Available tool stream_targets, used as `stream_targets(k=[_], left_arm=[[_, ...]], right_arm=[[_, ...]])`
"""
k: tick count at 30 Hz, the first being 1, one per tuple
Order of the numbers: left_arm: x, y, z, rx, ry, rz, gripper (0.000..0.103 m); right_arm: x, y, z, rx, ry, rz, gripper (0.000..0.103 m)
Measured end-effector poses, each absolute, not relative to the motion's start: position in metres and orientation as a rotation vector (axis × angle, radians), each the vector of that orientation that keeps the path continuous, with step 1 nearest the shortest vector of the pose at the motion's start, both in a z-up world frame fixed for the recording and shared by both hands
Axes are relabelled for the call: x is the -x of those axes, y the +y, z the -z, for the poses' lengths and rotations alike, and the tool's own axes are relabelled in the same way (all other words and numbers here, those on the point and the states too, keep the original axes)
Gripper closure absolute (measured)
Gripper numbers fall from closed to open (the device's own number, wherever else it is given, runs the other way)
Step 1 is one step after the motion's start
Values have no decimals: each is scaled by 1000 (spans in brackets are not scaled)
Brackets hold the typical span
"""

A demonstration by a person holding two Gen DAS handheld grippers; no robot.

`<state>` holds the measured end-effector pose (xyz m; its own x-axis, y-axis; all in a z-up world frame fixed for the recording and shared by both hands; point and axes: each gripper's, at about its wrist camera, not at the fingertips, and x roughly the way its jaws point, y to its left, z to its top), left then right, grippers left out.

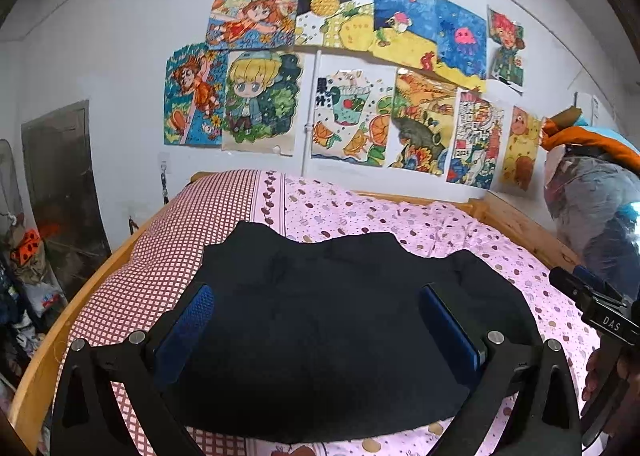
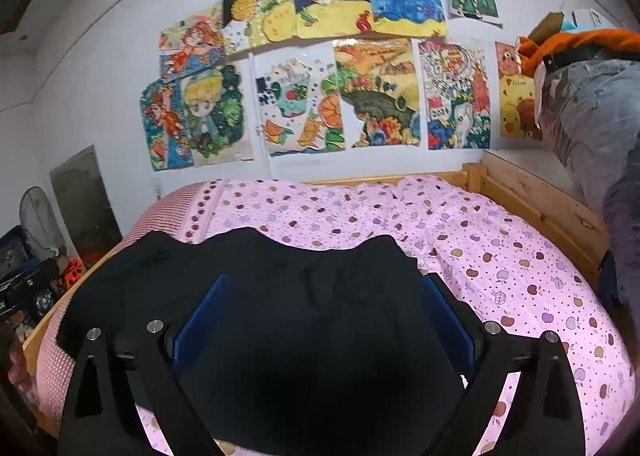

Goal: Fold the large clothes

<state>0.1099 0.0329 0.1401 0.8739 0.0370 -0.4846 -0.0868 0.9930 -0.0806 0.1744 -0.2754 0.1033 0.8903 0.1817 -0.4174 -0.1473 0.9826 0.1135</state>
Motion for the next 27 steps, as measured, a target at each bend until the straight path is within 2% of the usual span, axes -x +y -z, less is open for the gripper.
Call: stream_targets(k=[5,15,27], left_arm=[[-91,22,-144,73,475,-61,0],[-59,0,-149,-2,431,-65,0],[-30,12,-132,38,451,-60,0]], right_arm=[[-149,-264,-111,-23,404,-232,2],[-117,-257,-115,5,382,-285,2],[-81,-257,-106,1,361,-277,2]])
